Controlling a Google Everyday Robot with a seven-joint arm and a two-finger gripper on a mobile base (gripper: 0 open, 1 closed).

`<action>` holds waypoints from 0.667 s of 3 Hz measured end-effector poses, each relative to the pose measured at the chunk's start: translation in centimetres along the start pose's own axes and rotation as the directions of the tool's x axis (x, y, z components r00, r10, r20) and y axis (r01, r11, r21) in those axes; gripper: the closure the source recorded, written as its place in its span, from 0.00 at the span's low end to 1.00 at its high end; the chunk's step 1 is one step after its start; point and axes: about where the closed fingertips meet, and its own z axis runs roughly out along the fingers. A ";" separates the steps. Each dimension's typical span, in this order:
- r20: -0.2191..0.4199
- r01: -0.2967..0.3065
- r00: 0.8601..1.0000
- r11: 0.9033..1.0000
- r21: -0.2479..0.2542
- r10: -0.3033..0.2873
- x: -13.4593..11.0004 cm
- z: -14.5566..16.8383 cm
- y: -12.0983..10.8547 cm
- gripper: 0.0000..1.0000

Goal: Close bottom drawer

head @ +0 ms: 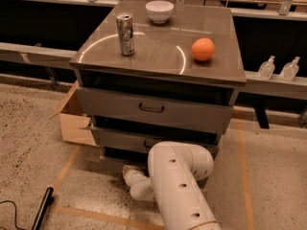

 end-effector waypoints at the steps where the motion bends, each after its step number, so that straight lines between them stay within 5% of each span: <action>1: 0.009 0.026 1.000 1.000 0.010 -0.026 -0.4 1.3 -0.9 1.00; 2: 0.005 0.035 0.999 0.999 0.018 -0.035 -0.2 1.9 -1.4 1.00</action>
Offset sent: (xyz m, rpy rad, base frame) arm 0.0232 0.0063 -0.0006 -0.0211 -0.0386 0.0193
